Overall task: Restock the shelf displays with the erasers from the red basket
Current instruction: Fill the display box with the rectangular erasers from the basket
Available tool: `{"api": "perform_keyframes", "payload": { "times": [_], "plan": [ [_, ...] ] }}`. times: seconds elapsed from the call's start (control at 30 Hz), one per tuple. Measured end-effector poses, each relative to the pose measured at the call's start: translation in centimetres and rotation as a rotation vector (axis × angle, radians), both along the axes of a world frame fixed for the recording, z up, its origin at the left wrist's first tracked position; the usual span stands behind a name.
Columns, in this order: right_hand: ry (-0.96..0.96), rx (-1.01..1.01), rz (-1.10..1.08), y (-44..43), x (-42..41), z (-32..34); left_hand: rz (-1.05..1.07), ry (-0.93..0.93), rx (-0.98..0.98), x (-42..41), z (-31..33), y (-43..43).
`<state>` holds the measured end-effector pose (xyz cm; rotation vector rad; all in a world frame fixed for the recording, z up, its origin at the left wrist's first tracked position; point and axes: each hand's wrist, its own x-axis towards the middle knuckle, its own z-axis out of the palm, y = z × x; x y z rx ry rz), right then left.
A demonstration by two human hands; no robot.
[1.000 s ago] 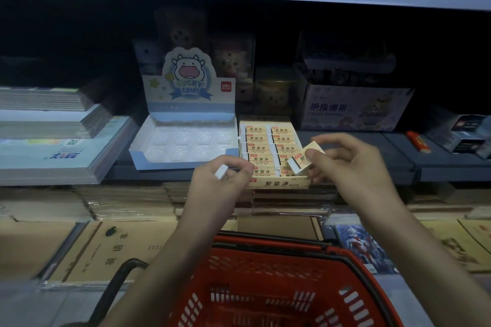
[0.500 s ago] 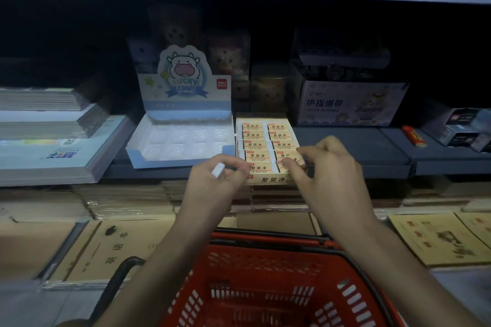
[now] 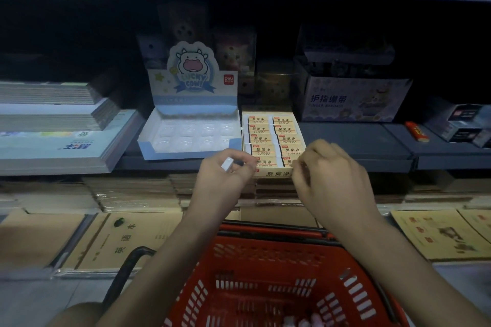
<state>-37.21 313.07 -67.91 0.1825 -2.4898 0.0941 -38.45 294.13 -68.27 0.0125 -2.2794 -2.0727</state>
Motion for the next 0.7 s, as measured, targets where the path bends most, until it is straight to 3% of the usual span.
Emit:
{"api": "perform_keyframes", "payload": {
  "times": [0.27, 0.53, 0.7],
  "plan": [
    [-0.076, 0.023, 0.076, 0.4, 0.5, -1.3, 0.107, -0.027, 0.132, 0.1, -0.3, 0.5],
    [0.075, 0.190, 0.102, 1.6, -0.7, -2.3, 0.082, 0.013, 0.121, 0.4, -0.2, 0.7],
    [0.104, 0.195, 0.148, 2.2, -0.8, -2.7, 0.034, 0.047, 0.058, 0.7, -0.4, 0.4]
  ]
}}
